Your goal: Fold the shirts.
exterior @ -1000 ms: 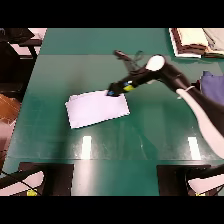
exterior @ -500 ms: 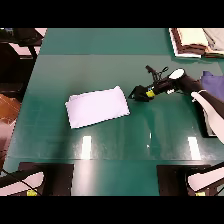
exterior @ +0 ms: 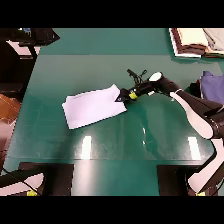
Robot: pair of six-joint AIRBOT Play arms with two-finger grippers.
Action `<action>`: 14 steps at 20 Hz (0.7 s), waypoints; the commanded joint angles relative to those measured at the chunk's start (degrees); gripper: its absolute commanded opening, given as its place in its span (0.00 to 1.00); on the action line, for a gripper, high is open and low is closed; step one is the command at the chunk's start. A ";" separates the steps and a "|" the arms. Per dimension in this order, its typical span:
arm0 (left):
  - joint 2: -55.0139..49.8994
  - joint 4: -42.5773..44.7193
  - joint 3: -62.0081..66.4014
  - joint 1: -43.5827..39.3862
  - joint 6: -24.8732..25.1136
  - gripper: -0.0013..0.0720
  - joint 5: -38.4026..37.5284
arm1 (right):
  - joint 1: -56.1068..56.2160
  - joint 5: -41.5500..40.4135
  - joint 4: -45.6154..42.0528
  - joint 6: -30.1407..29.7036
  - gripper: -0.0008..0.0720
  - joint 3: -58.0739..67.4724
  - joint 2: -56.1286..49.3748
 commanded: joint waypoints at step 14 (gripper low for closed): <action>-0.42 0.15 0.00 -13.42 1.51 0.04 2.32 | -48.26 -4.52 -16.06 9.81 0.03 7.96 23.26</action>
